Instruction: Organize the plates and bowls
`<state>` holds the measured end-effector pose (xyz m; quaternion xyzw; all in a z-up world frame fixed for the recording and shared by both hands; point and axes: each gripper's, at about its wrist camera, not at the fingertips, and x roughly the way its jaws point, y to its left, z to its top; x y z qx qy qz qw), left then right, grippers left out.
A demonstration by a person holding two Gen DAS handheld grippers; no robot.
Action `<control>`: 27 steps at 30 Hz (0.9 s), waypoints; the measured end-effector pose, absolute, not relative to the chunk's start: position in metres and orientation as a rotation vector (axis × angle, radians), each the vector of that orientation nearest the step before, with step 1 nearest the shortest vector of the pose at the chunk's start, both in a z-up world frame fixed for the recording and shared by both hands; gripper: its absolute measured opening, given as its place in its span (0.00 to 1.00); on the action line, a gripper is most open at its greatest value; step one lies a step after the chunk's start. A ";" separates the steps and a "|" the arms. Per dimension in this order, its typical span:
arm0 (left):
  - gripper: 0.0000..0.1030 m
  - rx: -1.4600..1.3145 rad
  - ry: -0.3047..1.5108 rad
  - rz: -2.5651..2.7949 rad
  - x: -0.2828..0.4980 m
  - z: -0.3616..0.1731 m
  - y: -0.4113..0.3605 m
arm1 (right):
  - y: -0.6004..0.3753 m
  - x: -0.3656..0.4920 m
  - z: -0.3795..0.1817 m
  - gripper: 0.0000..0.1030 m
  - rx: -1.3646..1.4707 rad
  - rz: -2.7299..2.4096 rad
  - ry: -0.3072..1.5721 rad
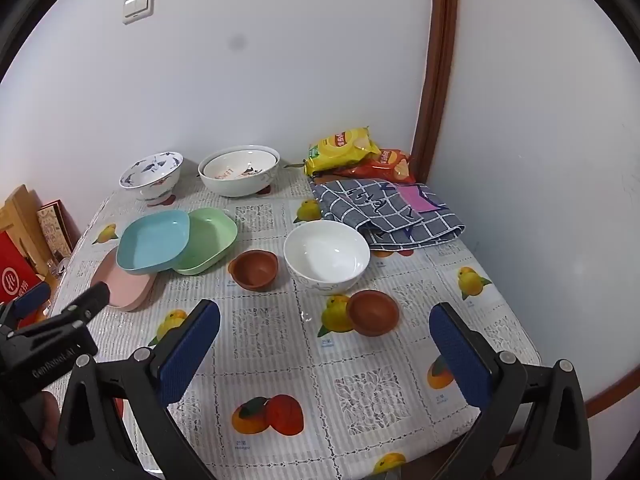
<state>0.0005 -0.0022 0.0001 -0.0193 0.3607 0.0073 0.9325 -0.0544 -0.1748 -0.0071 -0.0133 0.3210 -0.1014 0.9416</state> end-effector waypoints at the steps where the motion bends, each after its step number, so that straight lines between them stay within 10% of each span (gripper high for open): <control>1: 1.00 -0.029 0.736 0.017 0.001 0.000 -0.004 | -0.175 -0.055 -0.007 1.00 -0.027 -0.207 0.655; 27: 1.00 -0.056 0.719 -0.010 -0.003 0.005 0.003 | -0.180 -0.063 -0.007 1.00 -0.019 -0.232 0.644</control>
